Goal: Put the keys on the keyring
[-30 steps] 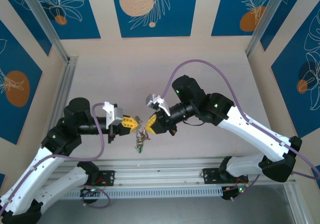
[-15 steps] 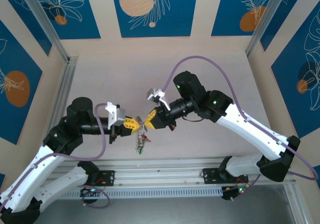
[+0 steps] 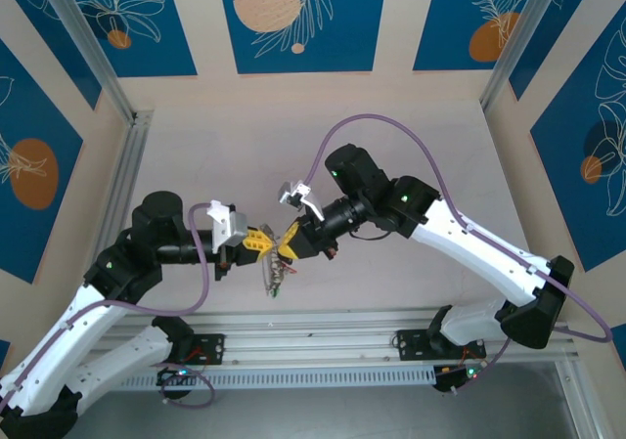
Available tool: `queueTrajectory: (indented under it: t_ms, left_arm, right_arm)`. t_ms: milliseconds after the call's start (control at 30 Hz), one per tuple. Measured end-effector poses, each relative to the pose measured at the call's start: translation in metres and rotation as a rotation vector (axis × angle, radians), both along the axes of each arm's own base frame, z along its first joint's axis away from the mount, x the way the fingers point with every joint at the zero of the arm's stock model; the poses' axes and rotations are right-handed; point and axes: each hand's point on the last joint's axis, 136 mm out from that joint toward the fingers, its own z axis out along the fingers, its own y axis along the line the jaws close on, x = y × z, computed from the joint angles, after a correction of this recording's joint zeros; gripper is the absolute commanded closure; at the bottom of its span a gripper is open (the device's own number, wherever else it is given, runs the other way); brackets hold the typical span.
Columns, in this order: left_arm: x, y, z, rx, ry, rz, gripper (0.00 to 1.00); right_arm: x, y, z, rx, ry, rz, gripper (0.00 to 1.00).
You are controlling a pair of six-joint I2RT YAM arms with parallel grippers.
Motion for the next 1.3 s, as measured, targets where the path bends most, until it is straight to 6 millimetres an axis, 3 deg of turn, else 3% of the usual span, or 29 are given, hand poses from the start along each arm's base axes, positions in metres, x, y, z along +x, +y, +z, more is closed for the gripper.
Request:
queueTrajectory:
  t_ms: [1200,1300]
  left_arm:
    - [-0.002,0.005,0.006,0.005,-0.045,0.025,1.0]
    - [-0.003,0.005,0.008,-0.006,-0.049,0.024,1.0]
  right_arm:
    - [0.013,0.002,-0.011,-0.076,0.127,-0.047,1.0]
    - [0.011,0.002,-0.009,-0.067,0.135,-0.034,0.9]
